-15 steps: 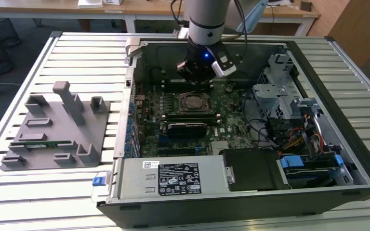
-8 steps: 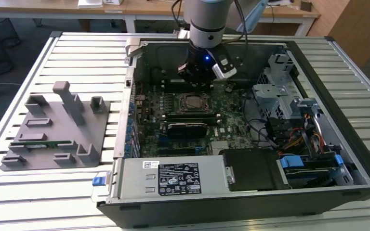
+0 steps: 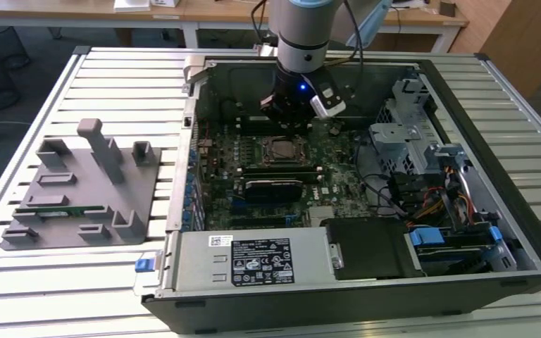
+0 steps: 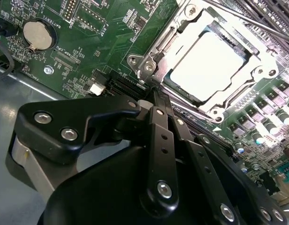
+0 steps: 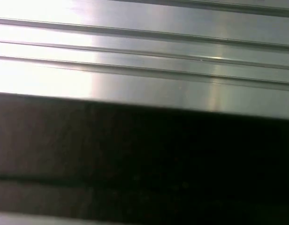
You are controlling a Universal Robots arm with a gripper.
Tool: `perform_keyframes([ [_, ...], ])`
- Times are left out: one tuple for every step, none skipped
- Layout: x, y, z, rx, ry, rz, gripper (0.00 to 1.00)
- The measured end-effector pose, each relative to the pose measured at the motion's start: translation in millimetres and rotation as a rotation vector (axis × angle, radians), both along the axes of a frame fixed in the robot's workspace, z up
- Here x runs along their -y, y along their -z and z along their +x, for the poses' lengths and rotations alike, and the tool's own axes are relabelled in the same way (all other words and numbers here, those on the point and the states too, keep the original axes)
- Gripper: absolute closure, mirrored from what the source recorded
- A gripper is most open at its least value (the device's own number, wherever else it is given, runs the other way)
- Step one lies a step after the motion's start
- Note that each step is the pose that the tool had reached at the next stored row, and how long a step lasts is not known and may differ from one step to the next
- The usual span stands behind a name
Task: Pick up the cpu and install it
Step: 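Install the first cpu locking lever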
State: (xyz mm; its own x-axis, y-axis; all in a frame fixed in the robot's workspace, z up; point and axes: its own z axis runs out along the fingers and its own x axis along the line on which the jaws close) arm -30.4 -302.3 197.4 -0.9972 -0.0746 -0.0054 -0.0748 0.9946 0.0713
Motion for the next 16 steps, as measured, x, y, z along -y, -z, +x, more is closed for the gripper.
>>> perform_keyframes([
  [0.0, -0.7, 0.0, 0.0000, 0.000, 0.0001, 0.89],
  [0.0, -1.4, 0.0, 0.0000, 0.000, 0.0001, 0.89],
  [0.0, -1.9, 0.0, 0.0000, 0.000, 0.0001, 0.89],
  [-0.1, -2.1, 0.0, 0.0001, 0.000, 0.0003, 0.89],
  [-0.1, -2.2, 0.1, 0.0002, 0.000, 0.0005, 0.89],
  [-0.1, -2.3, 0.2, 0.0001, 0.000, 0.0003, 0.89],
  [0.0, -2.4, 0.2, 0.0001, 0.000, 0.0002, 0.89],
  [0.0, -2.6, 0.2, 0.0000, 0.000, 0.0000, 0.89],
  [0.0, -2.9, 0.2, -0.0002, 0.000, -0.0003, 0.89],
  [0.0, -3.1, 0.2, -0.0001, 0.000, -0.0001, 0.89],
  [0.0, -3.3, 0.2, 0.0000, 0.000, 0.0000, 0.89],
  [0.0, -3.5, 0.2, 0.0000, 0.000, 0.0001, 0.89],
  [0.0, -3.7, 0.2, 0.0000, 0.000, 0.0000, 0.89],
  [0.0, -4.1, 0.1, -0.0001, 0.000, -0.0001, 0.89],
  [0.0, -4.6, 0.1, -0.0001, 0.000, -0.0001, 0.89],
  [0.0, -4.9, 0.2, 0.0000, 0.000, 0.0000, 0.89],
])
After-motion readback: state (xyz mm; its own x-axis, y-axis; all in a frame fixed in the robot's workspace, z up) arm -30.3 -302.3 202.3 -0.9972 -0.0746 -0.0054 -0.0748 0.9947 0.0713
